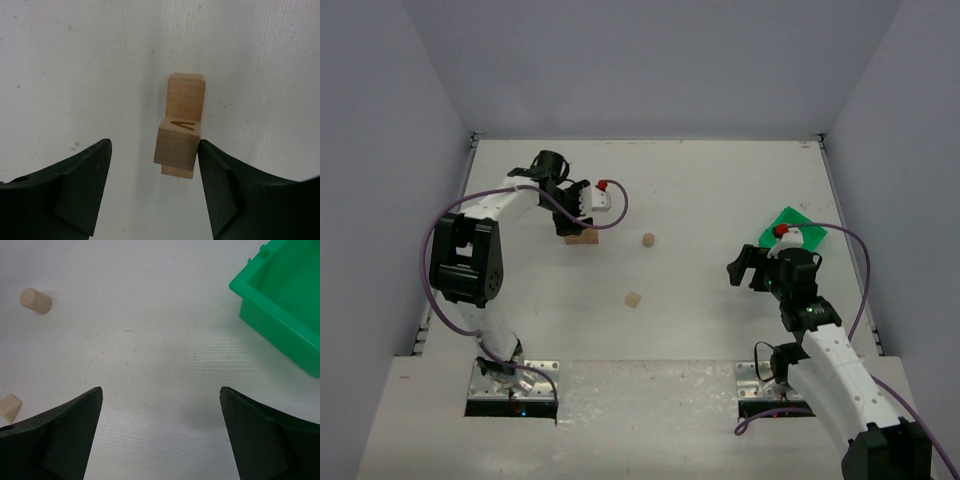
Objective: Build the wood block tower
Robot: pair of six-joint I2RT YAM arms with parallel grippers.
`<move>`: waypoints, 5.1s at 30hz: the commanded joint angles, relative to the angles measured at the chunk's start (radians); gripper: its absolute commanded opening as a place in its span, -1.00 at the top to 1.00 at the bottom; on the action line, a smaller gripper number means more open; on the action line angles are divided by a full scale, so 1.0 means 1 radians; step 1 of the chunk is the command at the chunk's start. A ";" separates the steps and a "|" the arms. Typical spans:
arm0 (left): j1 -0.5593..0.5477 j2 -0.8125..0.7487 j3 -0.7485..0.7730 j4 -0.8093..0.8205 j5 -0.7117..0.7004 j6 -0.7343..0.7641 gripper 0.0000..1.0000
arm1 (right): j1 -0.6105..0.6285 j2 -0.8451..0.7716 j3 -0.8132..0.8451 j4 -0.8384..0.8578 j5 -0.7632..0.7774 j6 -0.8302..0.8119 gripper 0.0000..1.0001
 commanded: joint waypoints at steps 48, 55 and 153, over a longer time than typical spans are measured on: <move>-0.042 -0.013 -0.010 0.088 0.020 -0.070 -0.30 | 0.002 -0.011 0.019 0.037 -0.035 -0.024 -0.97; -0.043 -0.039 -0.022 0.046 0.023 -0.033 -0.35 | 0.002 -0.014 0.014 0.043 -0.042 -0.025 -0.97; -0.006 -0.989 -0.664 0.593 -0.805 -1.826 -1.00 | 0.585 1.398 1.145 -0.173 0.369 -0.036 0.32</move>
